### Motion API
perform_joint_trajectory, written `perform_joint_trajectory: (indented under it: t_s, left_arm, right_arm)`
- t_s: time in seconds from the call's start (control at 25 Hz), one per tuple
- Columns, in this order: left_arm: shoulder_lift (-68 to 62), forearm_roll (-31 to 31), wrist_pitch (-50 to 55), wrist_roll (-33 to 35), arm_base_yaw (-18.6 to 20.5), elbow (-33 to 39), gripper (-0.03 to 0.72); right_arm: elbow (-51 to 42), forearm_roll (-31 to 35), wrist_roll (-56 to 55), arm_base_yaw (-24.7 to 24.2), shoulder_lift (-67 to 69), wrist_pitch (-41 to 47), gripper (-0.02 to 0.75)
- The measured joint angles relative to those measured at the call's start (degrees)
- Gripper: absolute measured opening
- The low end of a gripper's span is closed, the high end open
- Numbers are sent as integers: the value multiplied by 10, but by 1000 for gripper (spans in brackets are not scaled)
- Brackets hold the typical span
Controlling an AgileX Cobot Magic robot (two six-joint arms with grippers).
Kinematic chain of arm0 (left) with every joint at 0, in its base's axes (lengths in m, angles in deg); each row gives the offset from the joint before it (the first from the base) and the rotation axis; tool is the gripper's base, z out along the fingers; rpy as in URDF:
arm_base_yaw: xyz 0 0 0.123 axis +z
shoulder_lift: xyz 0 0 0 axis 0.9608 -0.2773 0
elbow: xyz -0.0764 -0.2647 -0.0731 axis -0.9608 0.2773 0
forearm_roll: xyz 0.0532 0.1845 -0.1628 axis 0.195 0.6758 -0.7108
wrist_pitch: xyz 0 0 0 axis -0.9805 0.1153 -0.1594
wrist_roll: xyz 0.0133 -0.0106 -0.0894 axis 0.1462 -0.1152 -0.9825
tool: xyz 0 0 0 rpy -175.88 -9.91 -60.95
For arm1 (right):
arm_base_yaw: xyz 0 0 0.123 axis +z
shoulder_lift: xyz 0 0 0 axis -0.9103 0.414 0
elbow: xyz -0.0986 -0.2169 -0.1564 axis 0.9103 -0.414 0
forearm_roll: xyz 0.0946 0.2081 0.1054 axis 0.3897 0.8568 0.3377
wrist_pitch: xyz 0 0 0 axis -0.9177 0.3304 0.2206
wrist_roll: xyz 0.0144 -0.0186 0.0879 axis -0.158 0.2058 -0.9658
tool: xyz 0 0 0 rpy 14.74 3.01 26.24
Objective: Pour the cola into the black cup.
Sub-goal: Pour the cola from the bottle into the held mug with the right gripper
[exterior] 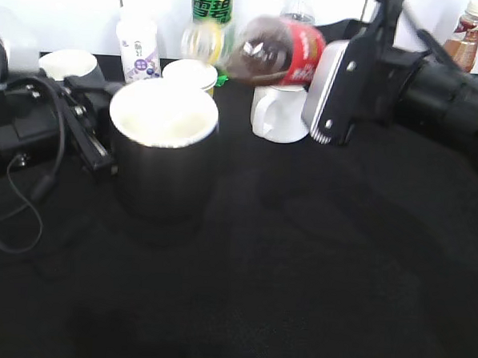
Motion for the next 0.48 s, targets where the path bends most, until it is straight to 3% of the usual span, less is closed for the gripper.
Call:
perform_joint_trajectory:
  t_s: [0.48]
  left_arm:
    - [-10, 40, -1, -3, 0, 0, 59]
  right_arm:
    - [2, 22, 207, 0, 10, -85, 375]
